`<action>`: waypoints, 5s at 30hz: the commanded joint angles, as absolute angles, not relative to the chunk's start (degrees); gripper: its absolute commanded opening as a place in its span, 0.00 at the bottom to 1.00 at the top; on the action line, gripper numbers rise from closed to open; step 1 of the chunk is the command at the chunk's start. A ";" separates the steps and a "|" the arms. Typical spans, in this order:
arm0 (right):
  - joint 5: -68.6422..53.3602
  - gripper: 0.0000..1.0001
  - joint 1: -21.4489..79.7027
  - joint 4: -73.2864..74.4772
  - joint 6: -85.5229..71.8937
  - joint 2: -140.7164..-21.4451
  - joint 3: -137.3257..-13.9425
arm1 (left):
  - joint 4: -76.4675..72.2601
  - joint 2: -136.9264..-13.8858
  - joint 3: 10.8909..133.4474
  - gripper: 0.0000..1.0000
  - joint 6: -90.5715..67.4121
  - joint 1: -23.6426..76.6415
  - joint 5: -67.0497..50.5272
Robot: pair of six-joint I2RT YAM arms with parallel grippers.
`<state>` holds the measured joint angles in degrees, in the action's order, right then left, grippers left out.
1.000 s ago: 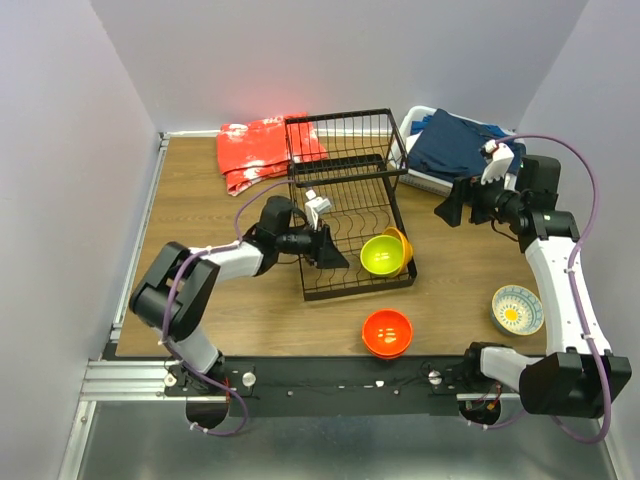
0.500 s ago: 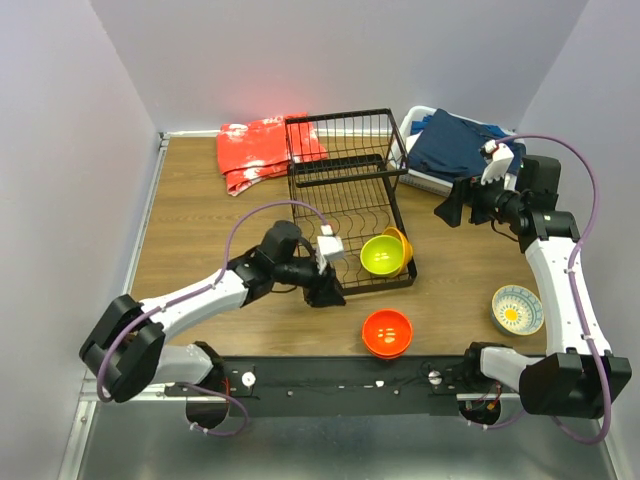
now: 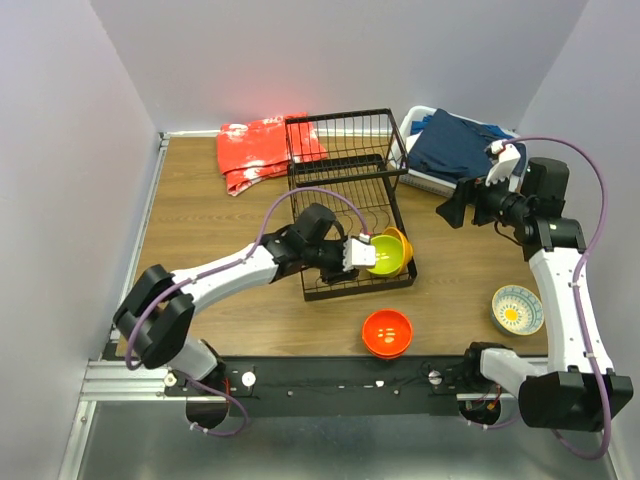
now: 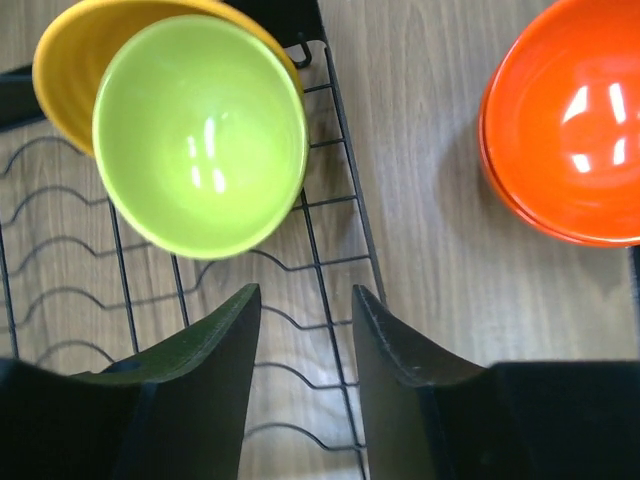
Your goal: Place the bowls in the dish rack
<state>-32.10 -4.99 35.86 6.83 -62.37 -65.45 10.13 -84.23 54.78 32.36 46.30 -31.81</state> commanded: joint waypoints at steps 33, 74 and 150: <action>-29.80 1.00 -5.27 33.05 4.39 -58.89 -61.17 | 5.45 -99.40 63.72 0.41 46.23 52.38 -23.03; -28.65 1.00 -6.24 33.66 4.22 -58.62 -62.66 | -3.02 -82.97 56.08 0.00 13.85 47.64 -35.41; -27.77 1.00 -6.42 35.51 6.33 -71.37 -66.36 | -86.67 -115.58 41.93 0.00 -72.42 45.00 -24.52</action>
